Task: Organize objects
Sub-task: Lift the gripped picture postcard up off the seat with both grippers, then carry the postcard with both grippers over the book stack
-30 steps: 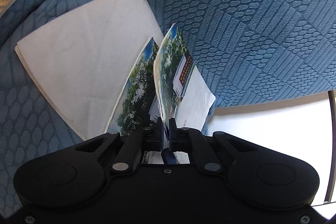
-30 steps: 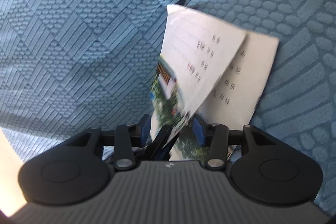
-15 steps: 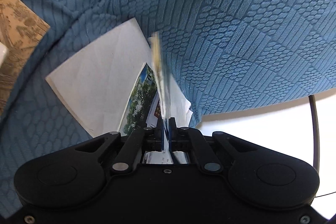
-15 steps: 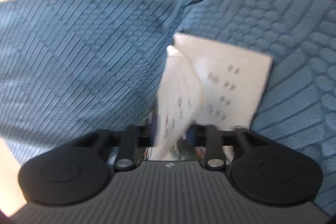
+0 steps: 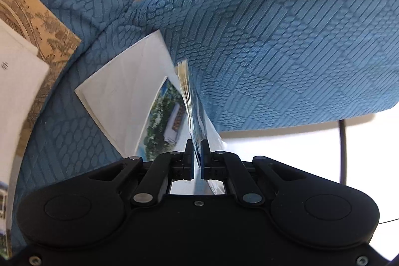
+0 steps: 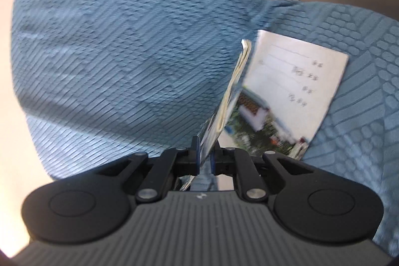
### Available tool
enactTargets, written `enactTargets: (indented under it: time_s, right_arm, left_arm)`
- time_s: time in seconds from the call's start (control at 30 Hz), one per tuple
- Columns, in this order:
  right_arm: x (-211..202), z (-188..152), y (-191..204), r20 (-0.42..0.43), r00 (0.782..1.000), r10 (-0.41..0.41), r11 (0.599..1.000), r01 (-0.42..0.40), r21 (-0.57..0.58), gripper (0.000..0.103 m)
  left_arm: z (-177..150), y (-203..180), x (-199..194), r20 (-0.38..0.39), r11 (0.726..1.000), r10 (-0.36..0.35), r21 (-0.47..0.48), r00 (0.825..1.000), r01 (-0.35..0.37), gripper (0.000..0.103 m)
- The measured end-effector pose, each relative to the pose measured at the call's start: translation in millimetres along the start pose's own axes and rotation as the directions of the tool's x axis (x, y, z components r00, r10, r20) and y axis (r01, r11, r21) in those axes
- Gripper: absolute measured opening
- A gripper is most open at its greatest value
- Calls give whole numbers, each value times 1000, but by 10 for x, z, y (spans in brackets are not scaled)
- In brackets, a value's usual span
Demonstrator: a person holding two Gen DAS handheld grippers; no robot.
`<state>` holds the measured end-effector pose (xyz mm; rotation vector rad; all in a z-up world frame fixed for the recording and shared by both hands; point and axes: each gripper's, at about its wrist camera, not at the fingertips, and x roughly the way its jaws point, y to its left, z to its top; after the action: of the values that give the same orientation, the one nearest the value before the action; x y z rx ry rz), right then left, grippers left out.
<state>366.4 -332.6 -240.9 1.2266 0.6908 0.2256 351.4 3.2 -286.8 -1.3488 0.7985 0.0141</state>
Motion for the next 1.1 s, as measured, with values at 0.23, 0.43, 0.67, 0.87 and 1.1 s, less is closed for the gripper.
enactTargets:
  time_s: [0.23, 0.43, 0.67, 0.87, 1.1]
  right_arm:
    - [-199, -166, 546, 17, 1000, -3, 997, 4, -76, 10]
    - [-325, -378, 986, 7, 1000, 1, 988, 0, -156, 10]
    - [-387, -718, 1321, -21, 1000, 20, 974, -25, -224, 10]
    - [-344, -997, 1418, -66, 997, 25, 965, -41, -260, 10]
    - [-197, -1327, 1452, -114, 994, -6, 947, -31, -319, 11]
  left_arm:
    - [86, -288, -385, 0, 998, -35, 57, 999, 35, 4]
    - [98, -415, -829, 5, 994, -61, 86, 998, 60, 5]
    - [97, -382, -1367, 28, 992, -80, 105, 996, 76, 7]
    - [102, -278, -1763, 62, 987, -58, 151, 996, 48, 8]
    - [197, -10, -2070, 88, 989, -47, 141, 995, 35, 8]
